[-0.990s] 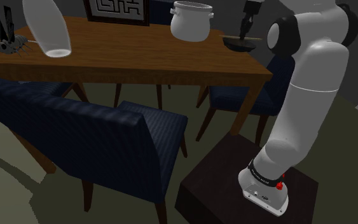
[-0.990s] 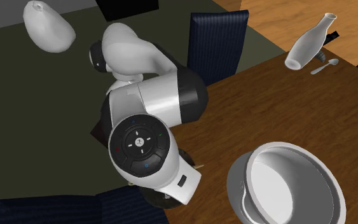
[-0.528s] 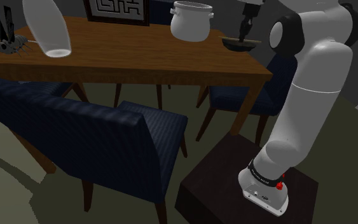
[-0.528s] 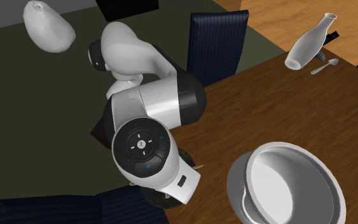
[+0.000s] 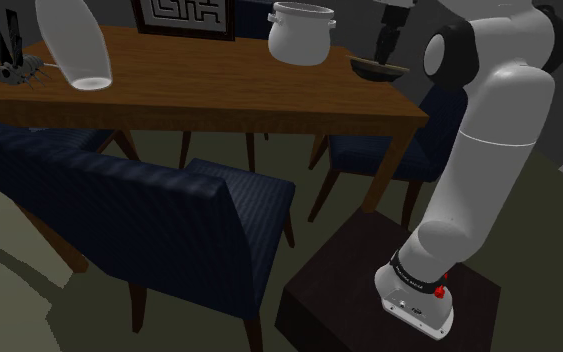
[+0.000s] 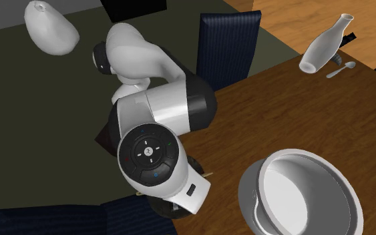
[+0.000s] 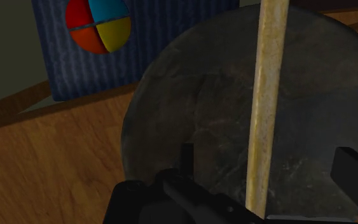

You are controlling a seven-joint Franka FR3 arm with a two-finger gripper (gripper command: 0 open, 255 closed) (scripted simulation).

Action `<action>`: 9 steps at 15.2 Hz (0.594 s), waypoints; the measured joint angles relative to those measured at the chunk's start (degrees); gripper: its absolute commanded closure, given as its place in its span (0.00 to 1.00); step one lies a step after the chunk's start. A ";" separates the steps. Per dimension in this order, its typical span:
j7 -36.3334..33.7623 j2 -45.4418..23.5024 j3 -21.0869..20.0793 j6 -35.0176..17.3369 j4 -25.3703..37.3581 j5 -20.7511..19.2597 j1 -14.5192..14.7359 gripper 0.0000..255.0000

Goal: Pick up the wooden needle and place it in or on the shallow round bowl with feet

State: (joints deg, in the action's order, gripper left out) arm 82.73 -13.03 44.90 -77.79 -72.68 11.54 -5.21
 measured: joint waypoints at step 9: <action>1.79 -7.92 -0.09 11.73 18.14 6.24 -7.58 0.00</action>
State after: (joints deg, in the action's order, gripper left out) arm 84.52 -20.95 44.81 -66.06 -54.54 17.79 -12.79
